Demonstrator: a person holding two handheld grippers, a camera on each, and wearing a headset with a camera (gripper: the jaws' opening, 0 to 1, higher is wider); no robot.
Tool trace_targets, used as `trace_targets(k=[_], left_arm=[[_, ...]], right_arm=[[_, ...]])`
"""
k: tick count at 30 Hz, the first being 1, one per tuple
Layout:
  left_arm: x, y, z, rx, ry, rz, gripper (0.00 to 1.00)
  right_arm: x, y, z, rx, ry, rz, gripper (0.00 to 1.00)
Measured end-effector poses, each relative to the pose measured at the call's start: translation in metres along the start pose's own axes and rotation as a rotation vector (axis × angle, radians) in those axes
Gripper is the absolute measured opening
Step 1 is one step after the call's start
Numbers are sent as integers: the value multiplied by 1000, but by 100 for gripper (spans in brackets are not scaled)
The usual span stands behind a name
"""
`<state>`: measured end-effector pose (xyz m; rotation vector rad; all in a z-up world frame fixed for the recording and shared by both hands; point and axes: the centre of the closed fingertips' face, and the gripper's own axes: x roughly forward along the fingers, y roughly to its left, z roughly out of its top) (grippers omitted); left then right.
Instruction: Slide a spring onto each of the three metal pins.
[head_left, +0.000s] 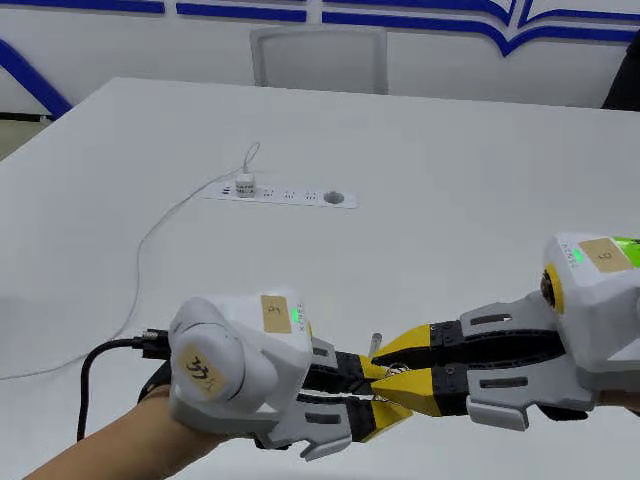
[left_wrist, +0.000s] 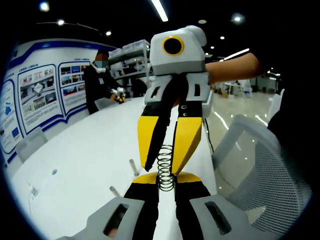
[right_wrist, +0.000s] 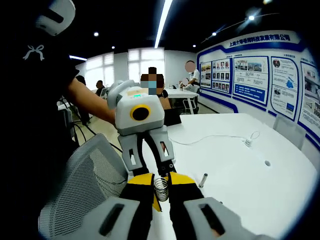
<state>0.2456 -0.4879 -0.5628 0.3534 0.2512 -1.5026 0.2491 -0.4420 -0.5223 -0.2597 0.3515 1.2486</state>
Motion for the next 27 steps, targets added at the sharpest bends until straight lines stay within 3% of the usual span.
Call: trace_targets(k=[18, 25, 27], left_arm=[[-2, 3, -3, -39, -29, 9, 10], [-2, 3, -3, -42, -27, 12, 10], [-3, 4, 0, -68, -48, 6, 11]], right_arm=[[-1, -5, -5, 39, 26, -28, 13], [0, -4, -5, 7, 26, -28, 11], [0, -4, -2, 11, 13, -34, 11]])
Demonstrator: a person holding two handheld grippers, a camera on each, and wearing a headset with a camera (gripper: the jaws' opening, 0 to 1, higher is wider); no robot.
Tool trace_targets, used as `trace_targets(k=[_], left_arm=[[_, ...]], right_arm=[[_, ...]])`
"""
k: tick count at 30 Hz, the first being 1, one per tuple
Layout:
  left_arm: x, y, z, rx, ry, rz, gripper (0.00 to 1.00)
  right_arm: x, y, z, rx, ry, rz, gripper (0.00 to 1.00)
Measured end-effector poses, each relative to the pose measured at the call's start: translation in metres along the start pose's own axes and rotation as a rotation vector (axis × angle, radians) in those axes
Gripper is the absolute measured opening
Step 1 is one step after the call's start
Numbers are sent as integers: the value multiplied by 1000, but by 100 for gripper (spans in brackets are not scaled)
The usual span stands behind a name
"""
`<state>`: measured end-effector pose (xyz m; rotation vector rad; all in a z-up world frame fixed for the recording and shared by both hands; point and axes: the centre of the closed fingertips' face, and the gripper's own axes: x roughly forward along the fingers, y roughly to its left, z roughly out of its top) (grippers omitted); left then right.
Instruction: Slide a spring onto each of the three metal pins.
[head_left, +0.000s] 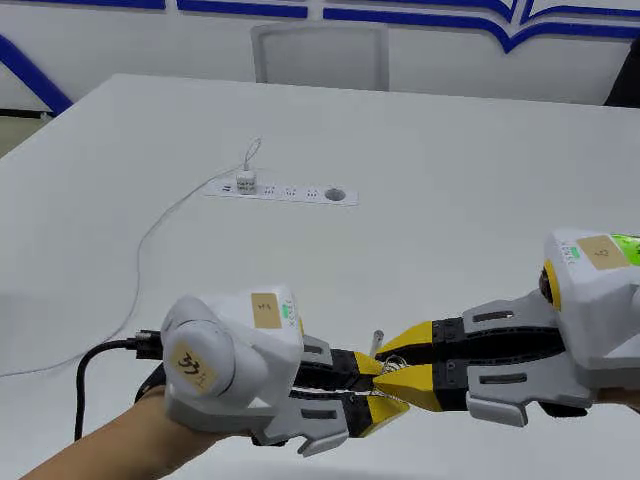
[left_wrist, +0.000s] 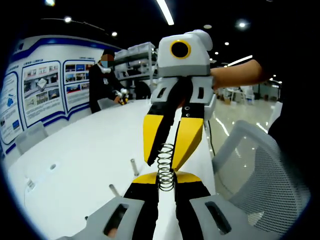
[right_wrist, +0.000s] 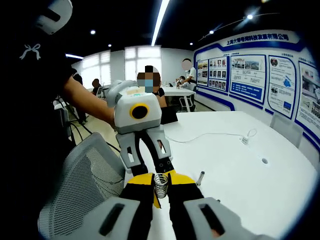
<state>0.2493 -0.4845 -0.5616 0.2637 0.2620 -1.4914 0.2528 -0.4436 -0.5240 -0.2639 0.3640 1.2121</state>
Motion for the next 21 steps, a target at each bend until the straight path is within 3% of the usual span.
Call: trace_targets(k=[1, 5, 8, 15, 21], left_arm=[[-1, 1, 1, -32, -8, 0, 11], [-3, 6, 4, -48, -31, 25, 12], [-5, 9, 10, -99, -77, 40, 13], [-10, 18, 1, -94, -46, 85, 23], [-13, 25, -1, -88, -40, 125, 39]], right_arm=[[0, 0, 1, 5, -1, -4, 11], [-1, -5, 4, 18, -11, -22, 11], [-3, -7, 9, 15, -25, -34, 11], [-6, -13, 13, 5, -29, -68, 11], [-10, -24, 10, 6, -20, -114, 11]])
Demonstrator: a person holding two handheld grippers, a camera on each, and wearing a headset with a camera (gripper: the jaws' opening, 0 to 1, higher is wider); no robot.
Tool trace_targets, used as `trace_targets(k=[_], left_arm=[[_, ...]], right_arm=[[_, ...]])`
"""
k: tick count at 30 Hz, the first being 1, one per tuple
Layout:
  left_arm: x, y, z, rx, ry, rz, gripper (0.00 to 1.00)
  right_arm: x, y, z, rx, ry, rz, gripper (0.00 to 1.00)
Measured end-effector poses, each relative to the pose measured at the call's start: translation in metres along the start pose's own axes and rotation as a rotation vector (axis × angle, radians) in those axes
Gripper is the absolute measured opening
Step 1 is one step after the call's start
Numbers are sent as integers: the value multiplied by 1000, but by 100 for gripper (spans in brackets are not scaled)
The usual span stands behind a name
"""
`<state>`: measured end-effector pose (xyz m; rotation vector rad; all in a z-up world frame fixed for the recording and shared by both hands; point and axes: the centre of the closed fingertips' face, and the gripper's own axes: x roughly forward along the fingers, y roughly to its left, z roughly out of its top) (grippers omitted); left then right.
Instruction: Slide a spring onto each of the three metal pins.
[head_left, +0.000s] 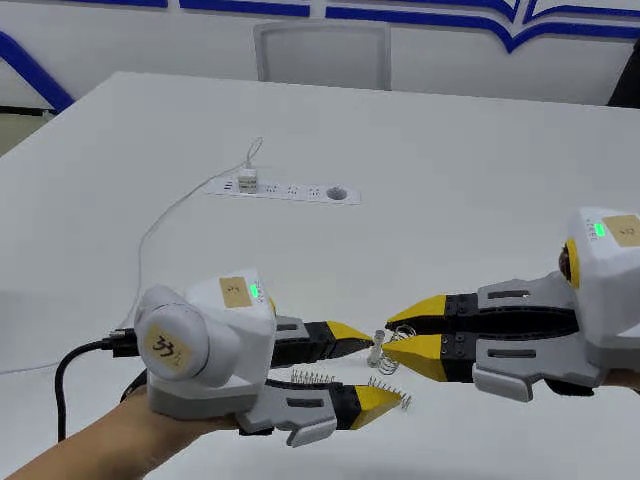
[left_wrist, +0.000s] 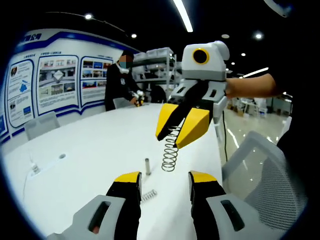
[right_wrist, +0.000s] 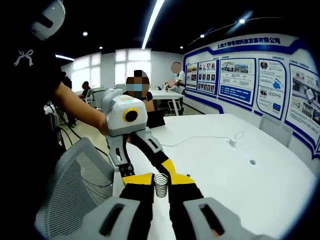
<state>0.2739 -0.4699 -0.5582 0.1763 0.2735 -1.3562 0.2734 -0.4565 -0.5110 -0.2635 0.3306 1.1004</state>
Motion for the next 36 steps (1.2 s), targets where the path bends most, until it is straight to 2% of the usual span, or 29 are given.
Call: trace_targets(k=[6, 9, 13, 15, 18, 21, 26, 31, 34, 36], left_arm=[[-2, 6, -8, 12, 32, 24, 54], [-5, 15, -12, 43, 51, 72, 59], [-9, 21, -12, 12, 32, 99, 68], [-11, 21, -12, -16, 19, 92, 72], [-13, 23, -14, -22, 18, 97, 79], [-16, 25, -20, -5, 41, 117, 83], [-27, 29, -36, 22, 87, 150, 93], [-38, 39, -40, -22, 72, 189, 97], [-43, 44, -44, -32, 79, 210, 100], [-46, 46, -48, -40, 85, 219, 100]], right_arm=[[-5, -17, -3, 7, 5, -62, 11], [-9, -26, -7, 4, 18, -90, 11], [-14, -37, -10, 14, 23, -126, 11], [-17, -42, -12, 22, 25, -141, 11], [-21, -50, -13, 22, 25, -180, 11], [-25, -57, -16, 36, 30, -205, 11], [-34, -70, -27, 56, 66, -257, 11], [-48, -91, -36, 74, 81, -339, 11], [-58, -105, -32, 123, 41, -394, 11], [-63, -113, -34, 131, 39, -413, 11]])
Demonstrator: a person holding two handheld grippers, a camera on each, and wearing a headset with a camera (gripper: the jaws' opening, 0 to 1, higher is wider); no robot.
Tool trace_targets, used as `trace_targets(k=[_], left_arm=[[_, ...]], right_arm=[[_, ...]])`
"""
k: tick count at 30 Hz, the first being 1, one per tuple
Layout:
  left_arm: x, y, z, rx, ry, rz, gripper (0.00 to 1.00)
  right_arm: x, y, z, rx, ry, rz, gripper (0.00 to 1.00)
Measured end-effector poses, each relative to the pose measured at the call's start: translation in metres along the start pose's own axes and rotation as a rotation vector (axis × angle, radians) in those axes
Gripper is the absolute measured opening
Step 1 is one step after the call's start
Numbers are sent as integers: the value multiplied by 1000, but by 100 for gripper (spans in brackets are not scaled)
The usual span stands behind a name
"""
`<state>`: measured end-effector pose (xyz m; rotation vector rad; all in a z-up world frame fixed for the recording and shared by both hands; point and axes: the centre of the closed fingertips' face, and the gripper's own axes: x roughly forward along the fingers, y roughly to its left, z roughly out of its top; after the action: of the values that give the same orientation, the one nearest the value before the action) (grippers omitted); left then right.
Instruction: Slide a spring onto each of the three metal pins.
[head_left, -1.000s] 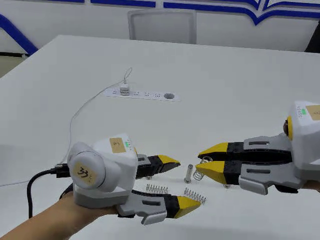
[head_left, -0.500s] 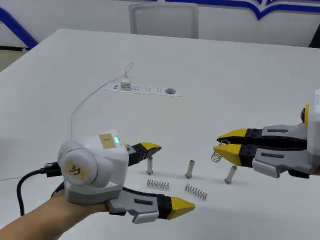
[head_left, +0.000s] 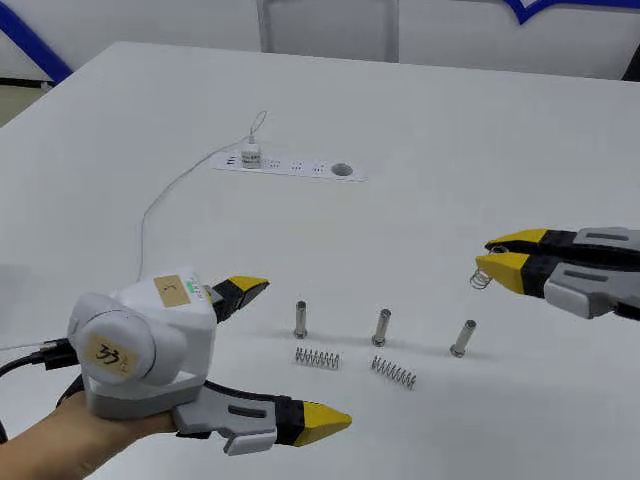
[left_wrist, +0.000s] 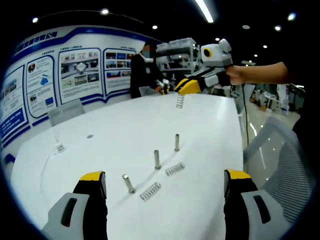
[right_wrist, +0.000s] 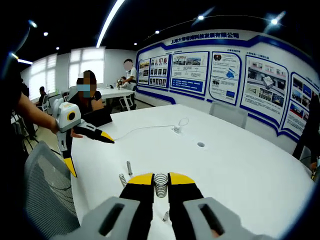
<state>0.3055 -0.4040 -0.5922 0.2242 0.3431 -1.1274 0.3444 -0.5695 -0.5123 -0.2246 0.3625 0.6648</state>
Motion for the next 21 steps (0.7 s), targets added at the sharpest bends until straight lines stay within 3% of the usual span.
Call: trace_targets(k=[6, 9, 12, 14, 21], left_arm=[[-2, 3, -7, -22, 17, 11, 100], [-2, 6, -9, -40, 27, 13, 100], [-2, 5, -9, -53, 22, 9, 100], [-2, 5, -8, -55, 22, 9, 100], [0, 6, -13, -61, 38, 11, 100]], right_arm=[[2, -17, -10, -1, 34, -30, 11], [9, -22, -23, 24, 53, -35, 11], [15, -21, -31, 129, 34, -33, 11], [19, -24, -39, 155, 50, -47, 11], [29, -21, -63, 145, 106, -67, 11]])
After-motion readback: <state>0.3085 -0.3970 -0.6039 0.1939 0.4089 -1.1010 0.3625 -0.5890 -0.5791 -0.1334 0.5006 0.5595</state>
